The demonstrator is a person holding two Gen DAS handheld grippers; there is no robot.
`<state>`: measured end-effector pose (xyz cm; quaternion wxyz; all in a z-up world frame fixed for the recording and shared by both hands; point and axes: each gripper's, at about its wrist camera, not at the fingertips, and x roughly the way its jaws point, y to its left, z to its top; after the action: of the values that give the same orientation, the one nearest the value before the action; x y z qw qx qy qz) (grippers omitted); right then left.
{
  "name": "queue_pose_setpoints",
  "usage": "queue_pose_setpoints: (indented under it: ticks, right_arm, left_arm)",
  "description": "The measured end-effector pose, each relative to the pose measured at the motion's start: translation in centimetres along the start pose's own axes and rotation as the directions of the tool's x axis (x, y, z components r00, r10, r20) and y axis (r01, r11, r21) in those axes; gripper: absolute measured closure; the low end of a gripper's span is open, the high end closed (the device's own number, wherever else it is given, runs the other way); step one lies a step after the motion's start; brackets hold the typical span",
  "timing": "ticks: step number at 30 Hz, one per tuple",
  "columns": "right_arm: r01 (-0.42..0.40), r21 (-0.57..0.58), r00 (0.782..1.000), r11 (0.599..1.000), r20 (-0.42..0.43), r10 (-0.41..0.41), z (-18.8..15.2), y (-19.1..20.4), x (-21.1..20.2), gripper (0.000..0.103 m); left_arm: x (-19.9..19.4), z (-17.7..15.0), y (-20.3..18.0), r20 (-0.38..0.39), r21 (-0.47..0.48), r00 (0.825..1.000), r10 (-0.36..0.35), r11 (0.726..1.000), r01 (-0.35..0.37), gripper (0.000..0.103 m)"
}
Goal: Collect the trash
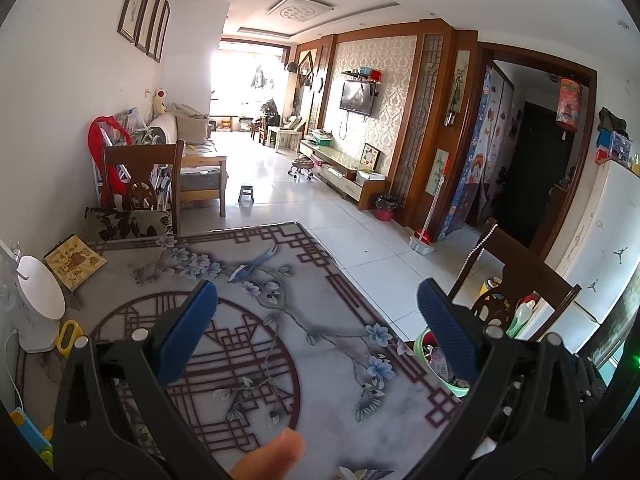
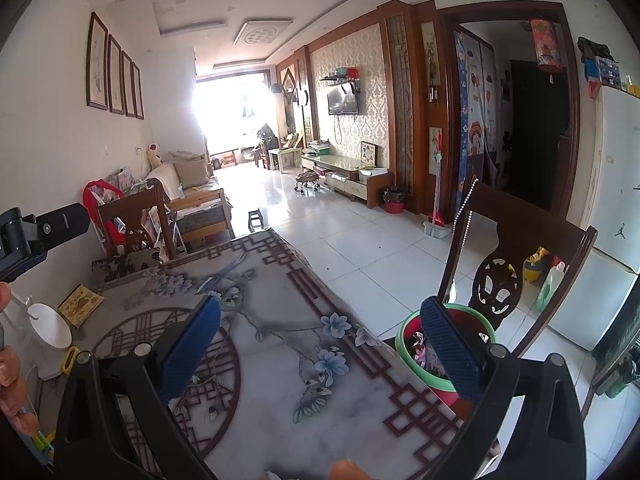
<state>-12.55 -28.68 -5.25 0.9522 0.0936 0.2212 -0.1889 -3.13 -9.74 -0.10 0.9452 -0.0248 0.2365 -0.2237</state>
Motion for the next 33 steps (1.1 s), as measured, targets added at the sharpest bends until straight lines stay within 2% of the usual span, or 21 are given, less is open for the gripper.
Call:
queue_pose_setpoints:
  ticks: [33]
  right_arm:
    - [0.001,0.008,1.000,1.000,-0.023,-0.001,-1.5,-0.6,0.2,0.007]
  left_arm:
    - [0.3,-0.1,0.7,-0.007,0.000,1.000,0.012,1.000,-0.012,0.005]
